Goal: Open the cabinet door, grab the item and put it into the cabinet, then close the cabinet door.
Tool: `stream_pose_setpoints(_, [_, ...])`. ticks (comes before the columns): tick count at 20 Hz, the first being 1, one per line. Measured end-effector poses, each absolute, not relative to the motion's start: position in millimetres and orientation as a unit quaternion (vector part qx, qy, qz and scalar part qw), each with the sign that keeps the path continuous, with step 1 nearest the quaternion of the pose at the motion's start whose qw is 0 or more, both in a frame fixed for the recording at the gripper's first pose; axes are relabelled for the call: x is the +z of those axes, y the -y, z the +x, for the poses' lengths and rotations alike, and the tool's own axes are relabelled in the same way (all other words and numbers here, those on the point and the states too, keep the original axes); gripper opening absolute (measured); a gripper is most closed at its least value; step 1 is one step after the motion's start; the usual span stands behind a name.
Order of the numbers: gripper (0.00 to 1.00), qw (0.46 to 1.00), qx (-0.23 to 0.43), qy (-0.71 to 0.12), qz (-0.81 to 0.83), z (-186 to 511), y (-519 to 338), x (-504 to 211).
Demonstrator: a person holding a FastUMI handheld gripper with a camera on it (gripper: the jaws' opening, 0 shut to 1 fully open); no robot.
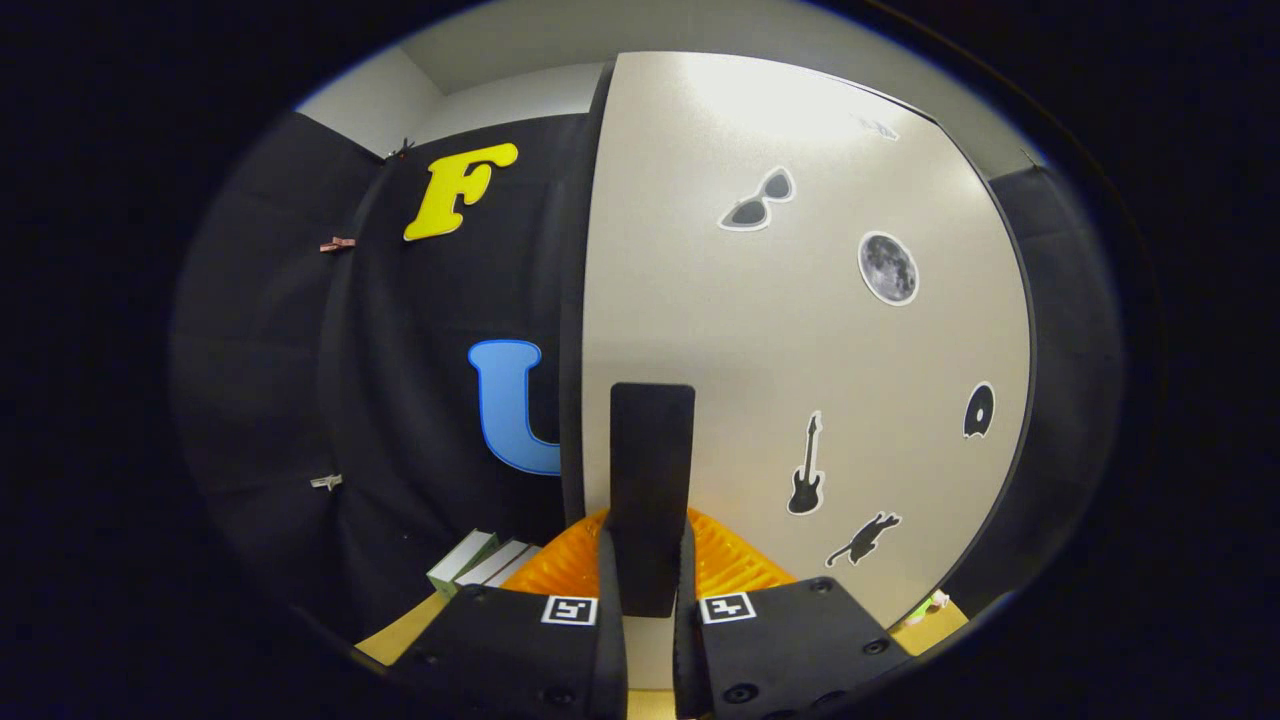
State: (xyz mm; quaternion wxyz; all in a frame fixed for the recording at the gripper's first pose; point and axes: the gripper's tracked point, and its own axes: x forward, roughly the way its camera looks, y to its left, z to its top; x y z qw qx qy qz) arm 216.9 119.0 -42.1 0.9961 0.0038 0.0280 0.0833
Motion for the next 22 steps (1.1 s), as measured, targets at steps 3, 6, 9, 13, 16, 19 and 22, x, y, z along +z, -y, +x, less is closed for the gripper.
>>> stream_pose_setpoints(3, [0.22, 0.997, 0.073, -0.029, 0.001, 204.6, -112.7, -41.1])
stream_pose_setpoints(6, [0.22, 0.997, 0.062, -0.033, 0.009, 191.0, -105.9, -41.8])
stream_pose_setpoints(9, [0.22, 0.998, 0.046, -0.03, 0.014, 179.6, -96.4, -40.6])
stream_pose_setpoints(13, [0.22, 0.999, 0.029, -0.029, 0.014, 165.0, -86.7, -40.9])
stream_pose_setpoints(16, [0.22, 0.999, 0.031, -0.029, 0.021, 154.5, -80.4, -40.8])
stream_pose_setpoints(19, [0.22, 0.999, 0.042, -0.026, 0.015, 145.2, -73.8, -41.5])
stream_pose_setpoints(22, [0.22, 0.997, 0.068, -0.028, 0.009, 136.0, -67.5, -40.5])
